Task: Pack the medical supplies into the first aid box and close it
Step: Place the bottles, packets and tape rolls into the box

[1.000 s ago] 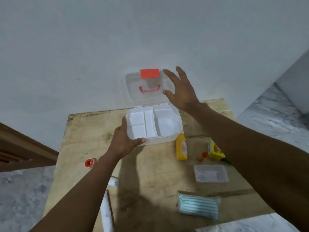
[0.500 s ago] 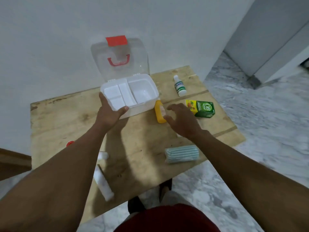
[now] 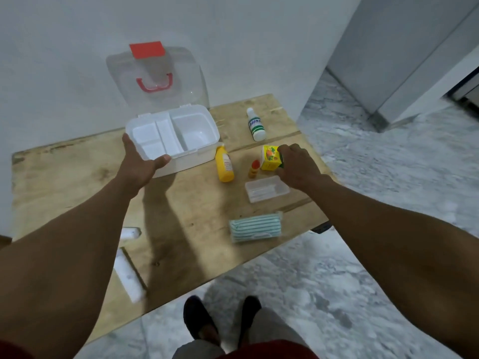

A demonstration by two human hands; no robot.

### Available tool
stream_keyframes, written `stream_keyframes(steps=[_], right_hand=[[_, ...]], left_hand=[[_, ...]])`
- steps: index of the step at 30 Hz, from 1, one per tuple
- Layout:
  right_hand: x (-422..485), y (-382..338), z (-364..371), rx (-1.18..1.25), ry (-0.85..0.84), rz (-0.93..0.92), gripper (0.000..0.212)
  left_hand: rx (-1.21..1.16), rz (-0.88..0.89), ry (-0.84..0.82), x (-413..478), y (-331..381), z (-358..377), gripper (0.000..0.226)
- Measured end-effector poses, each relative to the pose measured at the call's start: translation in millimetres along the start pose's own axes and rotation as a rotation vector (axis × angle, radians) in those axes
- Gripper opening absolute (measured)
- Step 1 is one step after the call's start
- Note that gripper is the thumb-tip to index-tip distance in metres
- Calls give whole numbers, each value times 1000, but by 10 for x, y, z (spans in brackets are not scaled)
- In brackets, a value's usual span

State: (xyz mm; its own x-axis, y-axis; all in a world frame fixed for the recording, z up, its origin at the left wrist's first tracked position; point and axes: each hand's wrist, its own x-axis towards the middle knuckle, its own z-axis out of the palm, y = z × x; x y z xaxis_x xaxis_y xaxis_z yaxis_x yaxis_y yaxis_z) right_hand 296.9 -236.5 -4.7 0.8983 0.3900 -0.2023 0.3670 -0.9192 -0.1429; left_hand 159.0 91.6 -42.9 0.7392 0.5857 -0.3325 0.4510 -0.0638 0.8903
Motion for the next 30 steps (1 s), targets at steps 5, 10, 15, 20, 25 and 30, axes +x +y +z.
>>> stream_keyframes(steps=[5, 10, 15, 20, 25, 30], right_hand=[[219, 134, 36, -49, -66, 16, 60], [412, 339, 89, -104, -134, 14, 73], [621, 483, 106, -121, -163, -55, 63], [742, 540, -87, -156, -145, -111, 57], [794, 338, -345, -55, -20, -121, 59], [750, -212, -524, 88, 46, -104, 64]], left_hand=[[-29, -23, 3, -6, 32, 85, 98], [-50, 11, 32, -67, 70, 146, 91], [20, 88, 132, -128, 92, 235, 93], [23, 74, 154, -116, 96, 237, 97], [31, 102, 164, -102, 68, 230, 103], [38, 89, 137, -90, 31, 193, 119]])
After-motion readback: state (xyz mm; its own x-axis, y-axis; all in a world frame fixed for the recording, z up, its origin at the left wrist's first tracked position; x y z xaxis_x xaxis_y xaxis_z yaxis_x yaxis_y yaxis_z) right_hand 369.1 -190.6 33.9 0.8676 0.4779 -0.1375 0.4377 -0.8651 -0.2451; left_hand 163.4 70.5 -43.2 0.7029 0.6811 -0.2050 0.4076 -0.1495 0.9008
